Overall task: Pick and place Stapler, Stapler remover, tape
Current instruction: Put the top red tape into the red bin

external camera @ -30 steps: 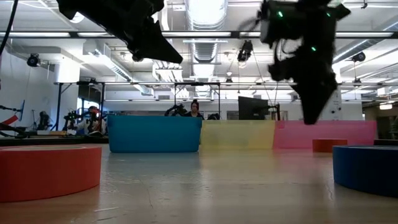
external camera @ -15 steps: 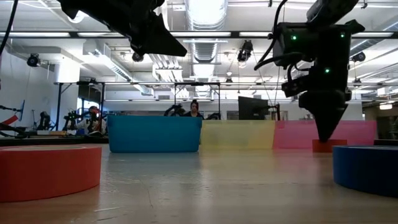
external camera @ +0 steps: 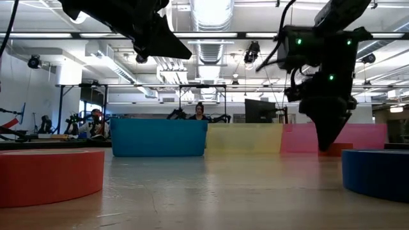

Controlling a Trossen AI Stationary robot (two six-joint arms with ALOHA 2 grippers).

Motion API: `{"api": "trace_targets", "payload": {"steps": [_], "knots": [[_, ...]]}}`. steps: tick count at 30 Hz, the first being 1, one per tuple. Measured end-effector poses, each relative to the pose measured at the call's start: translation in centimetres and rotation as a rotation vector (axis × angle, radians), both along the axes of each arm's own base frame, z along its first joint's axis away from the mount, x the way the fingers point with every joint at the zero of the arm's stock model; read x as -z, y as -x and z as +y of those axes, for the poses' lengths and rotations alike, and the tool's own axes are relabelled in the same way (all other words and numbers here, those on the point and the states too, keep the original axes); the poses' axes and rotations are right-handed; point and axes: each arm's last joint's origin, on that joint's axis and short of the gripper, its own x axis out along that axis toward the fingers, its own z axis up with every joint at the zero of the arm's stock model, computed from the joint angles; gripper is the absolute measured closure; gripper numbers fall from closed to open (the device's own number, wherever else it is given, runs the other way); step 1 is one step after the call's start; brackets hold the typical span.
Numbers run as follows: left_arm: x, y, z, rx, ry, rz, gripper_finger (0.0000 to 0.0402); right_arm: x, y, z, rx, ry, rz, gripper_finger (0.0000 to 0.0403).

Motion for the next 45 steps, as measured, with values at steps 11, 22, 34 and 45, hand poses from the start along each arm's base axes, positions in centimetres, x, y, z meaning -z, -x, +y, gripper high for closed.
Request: {"api": "trace_targets", "payload": {"steps": [11, 22, 34, 45], "knots": [[0.1, 0.0, 0.0, -0.001, 0.003, 0.002, 0.0348, 1.3, -0.5, 0.0, 0.040, -0.004, 0.044, 0.0249], [0.2, 0.1, 0.0, -0.002, 0.002, 0.004, 0.0348, -0.2, -1.1, 0.0, -0.009, -0.006, -0.001, 0.0350], [0.3, 0.1, 0.0, 0.000, -0.003, 0.013, 0.0348, -8.3, -4.2, 0.0, -0.180, 0.099, -0.161, 0.0360], [0.5, 0.2, 0.0, -0.006, 0.012, 0.023, 0.0348, -10.5, -2.7, -5.6, -0.027, 0.387, 0.011, 0.0355]]}}
